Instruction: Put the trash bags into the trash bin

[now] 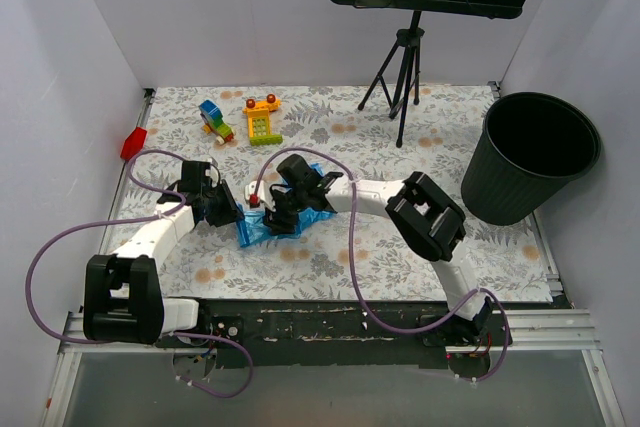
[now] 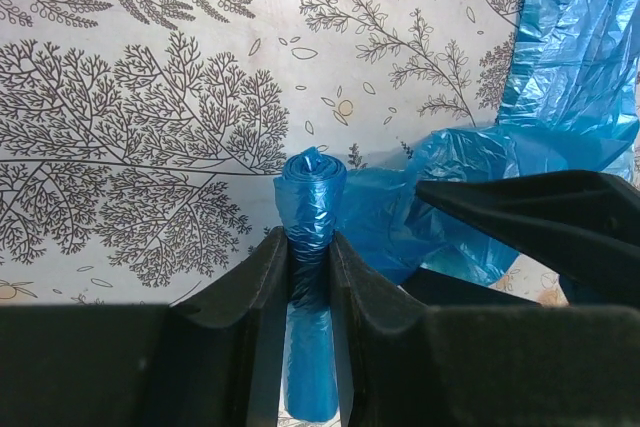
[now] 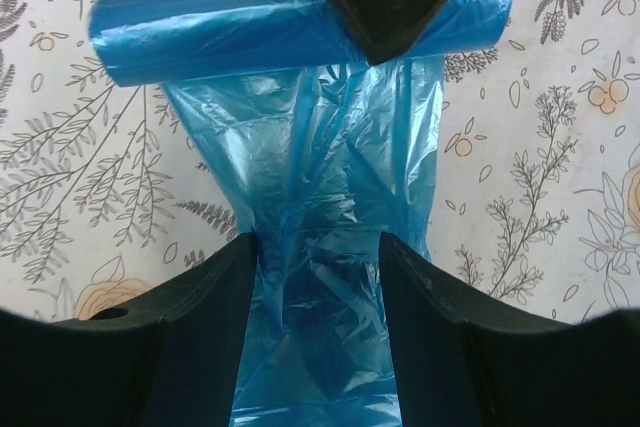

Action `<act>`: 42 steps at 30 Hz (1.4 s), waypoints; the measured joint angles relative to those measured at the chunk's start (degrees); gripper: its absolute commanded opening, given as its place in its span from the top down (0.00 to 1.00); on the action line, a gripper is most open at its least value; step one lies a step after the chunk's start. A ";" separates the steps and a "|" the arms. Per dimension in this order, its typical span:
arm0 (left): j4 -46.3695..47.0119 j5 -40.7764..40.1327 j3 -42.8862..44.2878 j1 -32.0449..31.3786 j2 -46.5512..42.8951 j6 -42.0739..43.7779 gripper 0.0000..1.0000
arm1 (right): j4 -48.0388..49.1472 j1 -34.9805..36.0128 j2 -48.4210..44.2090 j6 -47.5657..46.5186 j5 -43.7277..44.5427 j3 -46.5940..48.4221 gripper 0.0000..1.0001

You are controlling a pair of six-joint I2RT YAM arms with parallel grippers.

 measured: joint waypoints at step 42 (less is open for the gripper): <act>0.52 -2.64 2.16 0.42 -0.55 7.76 1.00 | -19.06 -2.43 -23.89 -33.09 -4.76 -23.52 0.99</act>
